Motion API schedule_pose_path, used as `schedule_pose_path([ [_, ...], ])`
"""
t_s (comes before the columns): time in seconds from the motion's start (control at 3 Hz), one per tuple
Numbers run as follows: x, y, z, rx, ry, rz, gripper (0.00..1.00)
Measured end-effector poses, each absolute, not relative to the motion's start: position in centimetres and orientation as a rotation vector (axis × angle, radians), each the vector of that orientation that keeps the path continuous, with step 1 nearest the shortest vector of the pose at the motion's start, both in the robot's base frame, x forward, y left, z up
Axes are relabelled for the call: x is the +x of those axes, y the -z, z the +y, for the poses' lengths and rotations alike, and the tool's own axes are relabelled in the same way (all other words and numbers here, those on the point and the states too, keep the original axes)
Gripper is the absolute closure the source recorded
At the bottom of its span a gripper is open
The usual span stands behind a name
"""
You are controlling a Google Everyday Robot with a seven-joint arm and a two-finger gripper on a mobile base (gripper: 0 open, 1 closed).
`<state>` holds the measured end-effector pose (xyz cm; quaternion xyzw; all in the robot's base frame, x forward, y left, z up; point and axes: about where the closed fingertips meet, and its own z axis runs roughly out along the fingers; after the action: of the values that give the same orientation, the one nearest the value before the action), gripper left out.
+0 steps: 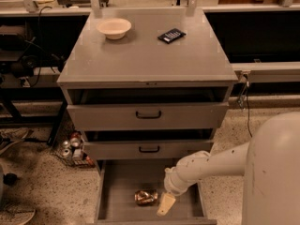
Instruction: Pick orange can from bottom drawer and place on counter
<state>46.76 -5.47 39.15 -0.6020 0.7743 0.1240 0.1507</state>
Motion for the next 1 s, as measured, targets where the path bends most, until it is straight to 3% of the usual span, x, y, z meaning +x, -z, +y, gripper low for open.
schedule_pose_path([
  [0.67, 54.1, -28.3, -6.0, -1.535, -0.492, 2.174, 0.00],
  [1.0, 53.9, -28.6, -6.0, -1.541, -0.488, 2.173, 0.00],
])
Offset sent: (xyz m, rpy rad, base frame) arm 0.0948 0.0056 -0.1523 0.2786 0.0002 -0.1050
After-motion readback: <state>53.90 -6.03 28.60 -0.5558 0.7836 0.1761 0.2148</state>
